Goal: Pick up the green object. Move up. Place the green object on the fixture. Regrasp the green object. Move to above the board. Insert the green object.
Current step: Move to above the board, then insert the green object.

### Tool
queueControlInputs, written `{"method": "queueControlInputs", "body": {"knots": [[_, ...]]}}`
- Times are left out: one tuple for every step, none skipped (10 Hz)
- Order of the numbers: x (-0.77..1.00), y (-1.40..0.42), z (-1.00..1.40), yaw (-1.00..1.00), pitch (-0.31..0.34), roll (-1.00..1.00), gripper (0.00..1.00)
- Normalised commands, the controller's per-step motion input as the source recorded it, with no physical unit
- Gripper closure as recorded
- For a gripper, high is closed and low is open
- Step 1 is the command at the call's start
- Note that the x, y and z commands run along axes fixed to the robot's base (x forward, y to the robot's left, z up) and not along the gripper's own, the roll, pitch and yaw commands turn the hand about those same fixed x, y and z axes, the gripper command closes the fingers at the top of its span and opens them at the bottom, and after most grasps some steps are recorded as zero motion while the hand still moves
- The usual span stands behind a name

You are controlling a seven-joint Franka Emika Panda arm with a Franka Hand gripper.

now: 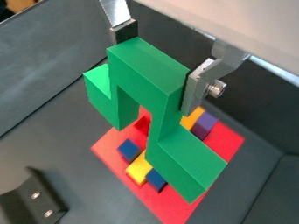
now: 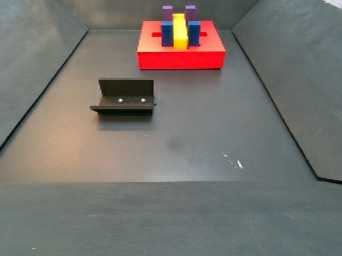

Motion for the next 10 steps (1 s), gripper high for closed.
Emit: {"method": "queueControlInputs", "body": {"knots": [[-0.09,0.0,0.01,-0.03,-0.025,-0.43,1.0],[-0.06,0.01,0.0,-0.01,-0.035,-0.23,1.0],[0.0,-0.11,-0.22,0.07,-0.077,0.0,1.0],[0.0,-0.02,-0.35,0.2,-0.05,-0.19,1.0],[-0.06,-0.06,-0.18,0.23,-0.099,-0.43,1.0],[-0.13,-0.13,-0.09,0.2,-0.1,-0.48,1.0],[-0.15,-0.15,-0.13,0.17,-0.114,-0.45,1.0],[-0.09,-0.13,-0.25,0.16,-0.154,-0.38,1.0],[-0.1,-0.15,-0.62,0.05,-0.163,-0.16,1.0],[-0.02,-0.24,-0.78,0.02,-0.187,-0.06,1.0]]}}
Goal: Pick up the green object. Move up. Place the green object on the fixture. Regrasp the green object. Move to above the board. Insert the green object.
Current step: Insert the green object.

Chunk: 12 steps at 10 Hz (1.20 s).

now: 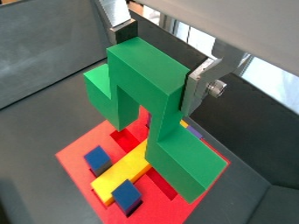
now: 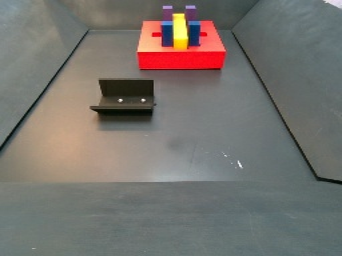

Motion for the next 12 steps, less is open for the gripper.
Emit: {"method": "queueControlInputs", "body": {"knots": [[0.0,-0.26,-0.67,0.08,-0.244,-0.09,1.0],[0.01,-0.24,-0.65,0.12,-0.249,-0.1,1.0],[0.01,-0.27,-0.65,0.11,-0.241,-0.1,1.0],[0.13,-0.26,-0.7,0.08,-0.207,-0.11,1.0],[0.37,0.01,-0.45,0.0,-0.156,-0.17,1.0],[0.32,0.27,-0.17,-0.03,-0.187,-0.19,1.0],[0.2,0.28,-0.06,-0.11,-0.233,-0.17,1.0],[0.0,0.11,-0.13,-0.05,-0.164,-0.06,1.0],[-0.16,0.0,-0.36,0.01,-0.18,-0.06,1.0],[-0.1,-0.07,-0.4,0.11,-0.134,-0.06,1.0],[0.04,-0.12,-0.32,0.14,-0.109,-0.03,1.0],[0.09,-0.12,-0.27,0.21,-0.063,0.0,1.0]]}}
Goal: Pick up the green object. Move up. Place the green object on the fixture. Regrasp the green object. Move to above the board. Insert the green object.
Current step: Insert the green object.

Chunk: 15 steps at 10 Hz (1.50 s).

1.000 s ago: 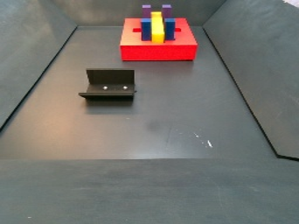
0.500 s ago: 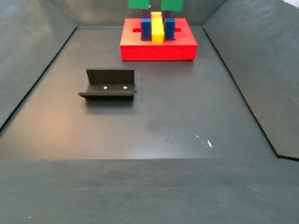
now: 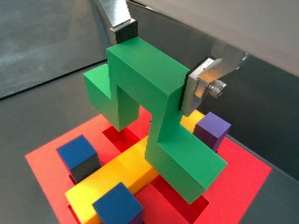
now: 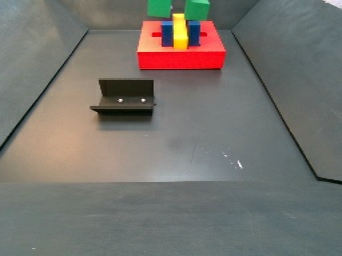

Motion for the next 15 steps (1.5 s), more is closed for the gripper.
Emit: {"method": "queueControlInputs", "body": {"knots": [[0.02,-0.16,-0.26,0.23,-0.063,0.0,1.0],[0.0,-0.18,-0.28,0.17,-0.073,0.02,1.0],[0.0,-0.19,-0.21,0.1,-0.057,0.05,1.0],[0.11,-0.2,-0.06,0.08,0.0,0.11,1.0],[0.35,0.0,0.0,0.0,0.023,0.08,1.0],[0.3,0.03,0.0,-0.04,0.027,0.05,1.0],[0.09,0.17,-0.06,-0.14,0.013,0.1,1.0],[0.0,0.09,-0.18,-0.09,0.0,0.19,1.0],[0.0,0.04,-0.2,0.0,0.0,0.27,1.0],[0.0,0.01,-0.14,0.0,0.0,0.31,1.0],[-0.07,-0.06,0.0,0.04,0.0,0.34,1.0],[-0.03,-0.14,0.39,0.19,0.0,0.26,1.0],[0.0,-0.09,0.45,0.25,0.0,0.24,1.0],[-0.04,-0.07,0.34,0.23,-0.039,0.24,1.0],[-0.07,-0.09,0.15,0.24,-0.059,0.29,1.0]]}}
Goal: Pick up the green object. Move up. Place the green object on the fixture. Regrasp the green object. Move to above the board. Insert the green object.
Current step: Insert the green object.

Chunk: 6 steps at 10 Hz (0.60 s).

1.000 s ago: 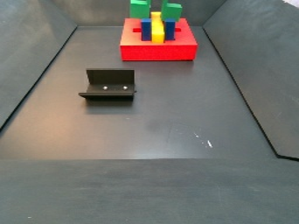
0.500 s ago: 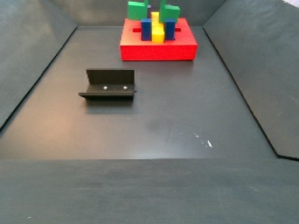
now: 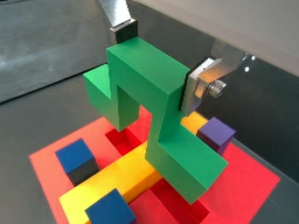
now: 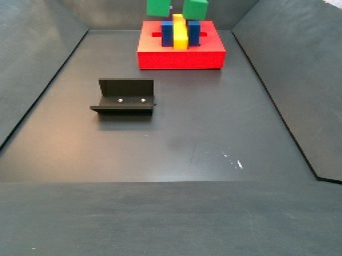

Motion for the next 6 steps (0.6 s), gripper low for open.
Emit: {"method": "queueControlInputs", "body": {"knots": [[0.0,-0.05,0.08,0.25,-0.044,0.29,1.0],[0.0,-0.07,0.07,0.21,-0.014,0.27,1.0],[0.1,-0.07,0.03,0.16,0.0,0.27,1.0],[0.11,-0.02,0.0,0.09,0.0,0.25,1.0],[0.09,0.0,-0.1,0.0,0.0,0.17,1.0],[0.03,0.04,-0.23,-0.25,0.0,0.01,1.0]]}}
